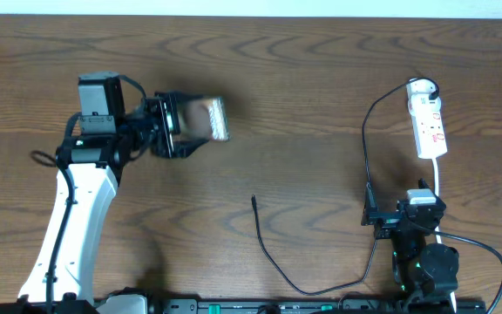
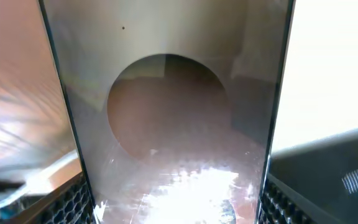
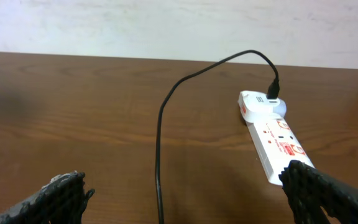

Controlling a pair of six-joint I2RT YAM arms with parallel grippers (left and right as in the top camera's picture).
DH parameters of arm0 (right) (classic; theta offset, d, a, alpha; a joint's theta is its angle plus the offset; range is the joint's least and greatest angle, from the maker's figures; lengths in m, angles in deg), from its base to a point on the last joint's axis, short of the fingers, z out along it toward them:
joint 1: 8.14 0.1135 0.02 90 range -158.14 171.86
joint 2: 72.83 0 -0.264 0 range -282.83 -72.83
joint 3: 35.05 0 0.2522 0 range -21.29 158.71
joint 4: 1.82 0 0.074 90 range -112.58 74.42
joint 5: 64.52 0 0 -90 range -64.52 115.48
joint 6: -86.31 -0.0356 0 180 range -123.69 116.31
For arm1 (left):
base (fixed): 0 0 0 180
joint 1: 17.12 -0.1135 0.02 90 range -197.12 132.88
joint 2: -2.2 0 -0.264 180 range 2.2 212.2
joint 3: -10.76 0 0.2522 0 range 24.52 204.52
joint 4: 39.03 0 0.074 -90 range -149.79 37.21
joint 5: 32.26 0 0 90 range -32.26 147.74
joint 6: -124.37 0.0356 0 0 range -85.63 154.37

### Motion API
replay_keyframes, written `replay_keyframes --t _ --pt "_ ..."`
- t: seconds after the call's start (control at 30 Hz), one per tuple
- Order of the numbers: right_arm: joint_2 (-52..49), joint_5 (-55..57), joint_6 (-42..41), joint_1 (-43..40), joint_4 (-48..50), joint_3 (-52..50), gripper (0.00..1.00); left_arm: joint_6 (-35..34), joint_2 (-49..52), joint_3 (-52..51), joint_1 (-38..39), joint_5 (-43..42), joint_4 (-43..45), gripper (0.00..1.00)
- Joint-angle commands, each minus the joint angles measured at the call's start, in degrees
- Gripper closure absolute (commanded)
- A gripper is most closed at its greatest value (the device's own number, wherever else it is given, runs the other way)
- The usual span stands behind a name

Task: Plug charger to phone and switch on socket

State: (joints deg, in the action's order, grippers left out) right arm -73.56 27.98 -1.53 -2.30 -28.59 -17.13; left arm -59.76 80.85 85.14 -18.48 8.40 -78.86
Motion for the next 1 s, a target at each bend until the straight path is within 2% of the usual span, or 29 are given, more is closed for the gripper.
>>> replay_keyframes --t 0.0,0.13,0.3,0.77,0.97 --pt "0.1 -0.1 0.7 -0.2 -0.1 -0.2 0.01 6.9 -1.2 1.7 -0.2 12.5 -6.1 0.93" --pt "0.1 -0.1 0.7 -0.2 -0.1 -0.2 0.01 9.9 -1.2 1.7 -0.2 20.0 -14.8 0.93" --pt "0.1 -0.1 0.7 -0.2 -0.1 -0.2 0.01 11.0 -1.2 1.7 -0.2 22.0 -19.8 0.93" --pt "0.1 0.1 0.7 -0.2 0.3 -0.2 0.01 12.5 -1.2 1.6 -0.2 22.0 -23.0 0.92" --pt "0.1 -3.1 -6.6 -0.2 5.9 0.2 0.01 12.5 -1.2 1.6 -0.2 21.9 -23.2 0.93"
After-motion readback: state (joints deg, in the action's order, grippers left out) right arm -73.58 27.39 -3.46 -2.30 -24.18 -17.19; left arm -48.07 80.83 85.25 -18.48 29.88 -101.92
